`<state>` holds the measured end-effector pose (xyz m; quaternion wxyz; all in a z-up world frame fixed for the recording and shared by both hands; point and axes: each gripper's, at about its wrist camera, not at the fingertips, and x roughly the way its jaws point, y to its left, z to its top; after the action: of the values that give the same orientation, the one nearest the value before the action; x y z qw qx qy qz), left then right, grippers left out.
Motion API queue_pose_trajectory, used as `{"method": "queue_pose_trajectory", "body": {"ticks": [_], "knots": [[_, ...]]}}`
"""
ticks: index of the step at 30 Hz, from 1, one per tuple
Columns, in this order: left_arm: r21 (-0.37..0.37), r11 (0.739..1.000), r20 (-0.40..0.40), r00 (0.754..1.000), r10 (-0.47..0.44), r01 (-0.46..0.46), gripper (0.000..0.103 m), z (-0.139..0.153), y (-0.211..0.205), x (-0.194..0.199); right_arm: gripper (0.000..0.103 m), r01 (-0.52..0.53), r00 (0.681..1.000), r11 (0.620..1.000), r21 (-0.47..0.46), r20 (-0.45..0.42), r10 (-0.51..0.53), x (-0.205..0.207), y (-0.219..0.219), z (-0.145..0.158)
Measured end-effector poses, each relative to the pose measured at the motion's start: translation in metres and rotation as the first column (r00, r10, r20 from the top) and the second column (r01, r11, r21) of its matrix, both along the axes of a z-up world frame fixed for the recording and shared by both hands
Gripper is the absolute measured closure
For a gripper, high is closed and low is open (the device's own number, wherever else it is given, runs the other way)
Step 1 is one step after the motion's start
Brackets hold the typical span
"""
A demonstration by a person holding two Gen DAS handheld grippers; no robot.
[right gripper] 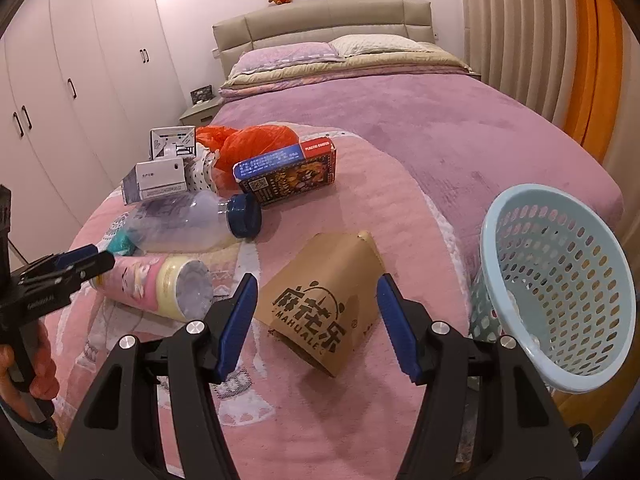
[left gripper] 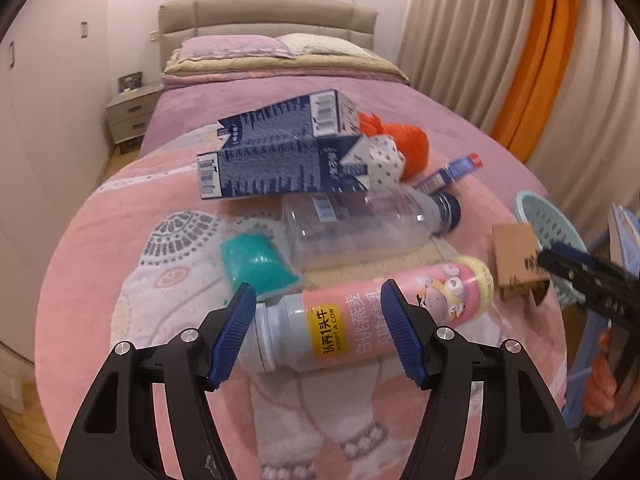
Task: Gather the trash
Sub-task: 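Grasp the pink bottle with left tool while right tool grasps brown paper bag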
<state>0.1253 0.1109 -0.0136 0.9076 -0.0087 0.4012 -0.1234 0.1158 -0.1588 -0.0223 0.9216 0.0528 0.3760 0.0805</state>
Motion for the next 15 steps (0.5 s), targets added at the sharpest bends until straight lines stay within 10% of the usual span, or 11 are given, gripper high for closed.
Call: {"method": "queue_pose_trajectory", "body": {"ticks": [9,15], "knots": [[0.045,0.99,-0.089,0.987,-0.131,0.135,0.038,-0.005,-0.015,-0.035,0.045,-0.004,1.0,1.0,0.026,-0.025,0.005,0.002,-0.002,-0.005],[0.124,0.975,0.001,0.982,-0.187,0.185,0.037,0.006,-0.03,-0.042,0.045,0.001,0.999,1.0,0.027,-0.034,-0.001,0.001,-0.003,-0.007]]}}
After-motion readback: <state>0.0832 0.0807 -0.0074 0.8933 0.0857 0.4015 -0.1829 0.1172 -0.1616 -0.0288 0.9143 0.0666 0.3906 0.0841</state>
